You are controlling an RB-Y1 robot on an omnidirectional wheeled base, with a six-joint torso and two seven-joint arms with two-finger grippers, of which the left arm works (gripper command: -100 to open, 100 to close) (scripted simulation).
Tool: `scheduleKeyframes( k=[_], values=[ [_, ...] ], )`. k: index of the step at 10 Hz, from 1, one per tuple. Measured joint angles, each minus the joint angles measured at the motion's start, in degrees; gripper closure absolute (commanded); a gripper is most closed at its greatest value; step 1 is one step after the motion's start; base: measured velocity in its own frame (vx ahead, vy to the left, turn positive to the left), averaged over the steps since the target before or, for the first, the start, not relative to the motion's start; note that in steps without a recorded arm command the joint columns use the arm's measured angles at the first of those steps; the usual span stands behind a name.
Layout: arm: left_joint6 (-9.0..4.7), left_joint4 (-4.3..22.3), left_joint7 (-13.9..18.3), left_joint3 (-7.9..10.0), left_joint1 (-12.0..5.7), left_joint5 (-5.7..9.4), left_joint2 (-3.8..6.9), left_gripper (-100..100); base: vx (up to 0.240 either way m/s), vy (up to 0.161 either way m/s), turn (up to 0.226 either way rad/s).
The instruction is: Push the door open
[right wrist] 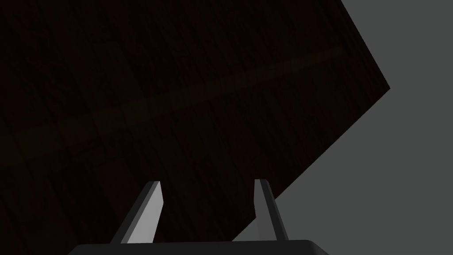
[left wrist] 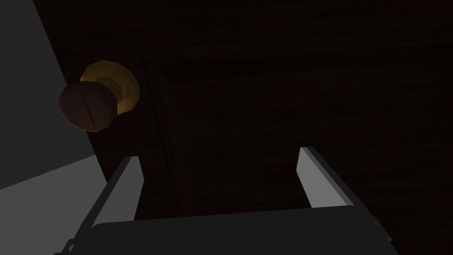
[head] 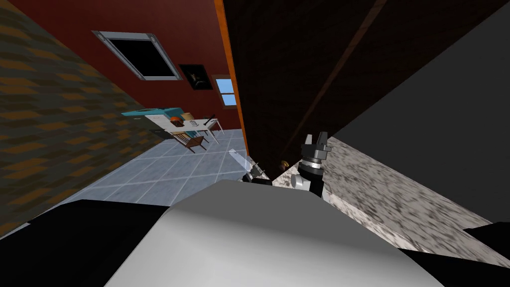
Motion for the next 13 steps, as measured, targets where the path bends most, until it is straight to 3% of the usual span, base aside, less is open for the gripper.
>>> scheduleKeyframes(
  k=[4,6,7,11,13],
  values=[
    [-0.14,-3.30,3.30,0.18,2.50,-4.33,-2.08,-100,-0.144,-0.153,0.083],
    [-0.65,-2.89,3.79,0.54,2.59,-5.32,-3.34,-100,-0.098,-0.098,0.027],
    [-0.67,-2.90,3.84,0.53,2.61,-5.36,-3.40,-100,0.092,-0.023,0.026],
    [-0.49,-2.79,3.24,-0.04,2.70,-5.53,-0.72,-100,0.176,-0.096,0.025],
    [-0.23,-2.78,2.84,-0.49,2.79,-5.67,-1.02,-100,0.123,-0.219,0.039]
  ],
)
